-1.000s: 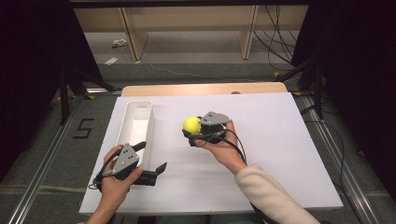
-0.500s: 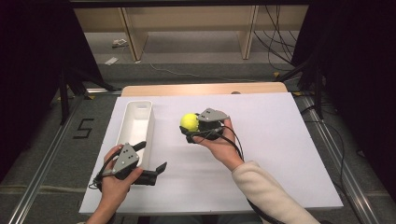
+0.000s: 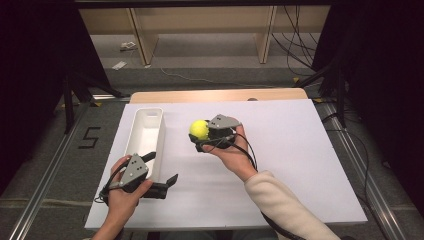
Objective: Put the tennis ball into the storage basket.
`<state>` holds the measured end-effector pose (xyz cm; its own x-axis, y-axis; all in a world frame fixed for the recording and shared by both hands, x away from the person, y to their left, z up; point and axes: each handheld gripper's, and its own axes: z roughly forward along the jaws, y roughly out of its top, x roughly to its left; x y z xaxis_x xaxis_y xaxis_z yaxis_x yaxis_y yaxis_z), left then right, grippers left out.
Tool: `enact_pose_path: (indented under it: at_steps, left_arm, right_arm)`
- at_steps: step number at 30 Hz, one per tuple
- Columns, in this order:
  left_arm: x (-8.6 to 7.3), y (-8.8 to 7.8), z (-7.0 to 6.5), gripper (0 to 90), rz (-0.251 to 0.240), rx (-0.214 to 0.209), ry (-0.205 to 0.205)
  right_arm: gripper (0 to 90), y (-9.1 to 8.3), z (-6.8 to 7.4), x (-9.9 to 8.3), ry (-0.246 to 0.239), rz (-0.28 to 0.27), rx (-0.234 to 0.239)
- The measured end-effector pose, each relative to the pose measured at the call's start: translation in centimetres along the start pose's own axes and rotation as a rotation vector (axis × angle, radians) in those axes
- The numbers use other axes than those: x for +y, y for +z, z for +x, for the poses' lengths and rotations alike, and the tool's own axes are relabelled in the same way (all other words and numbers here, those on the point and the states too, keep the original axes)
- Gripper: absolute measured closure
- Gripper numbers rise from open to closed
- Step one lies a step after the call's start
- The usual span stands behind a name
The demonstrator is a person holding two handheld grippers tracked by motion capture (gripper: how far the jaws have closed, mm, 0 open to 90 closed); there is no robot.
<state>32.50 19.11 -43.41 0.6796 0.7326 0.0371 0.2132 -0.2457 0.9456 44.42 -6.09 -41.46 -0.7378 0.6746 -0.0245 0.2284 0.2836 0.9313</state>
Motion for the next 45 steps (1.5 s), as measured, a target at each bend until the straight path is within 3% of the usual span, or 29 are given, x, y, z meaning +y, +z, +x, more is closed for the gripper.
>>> enact_pose_path:
  at_steps: [19, 29, 45]
  left_arm:
    - [0.0, 0.0, 0.0, 0.0, -0.001, 0.002, 0.000]
    - [-0.1, 0.0, -0.1, 0.0, 0.007, -0.006, -0.022]
    - [0.0, 0.0, 0.1, 0.0, 0.005, 0.003, 0.002]
  right_arm:
    - [26.9, 0.5, 0.5, 1.3, -0.006, -0.008, 0.006]
    - [26.9, 0.8, 0.7, 1.6, -0.004, -0.007, 0.006]
    - [26.9, 1.5, 1.2, 2.1, -0.013, 0.005, 0.019]
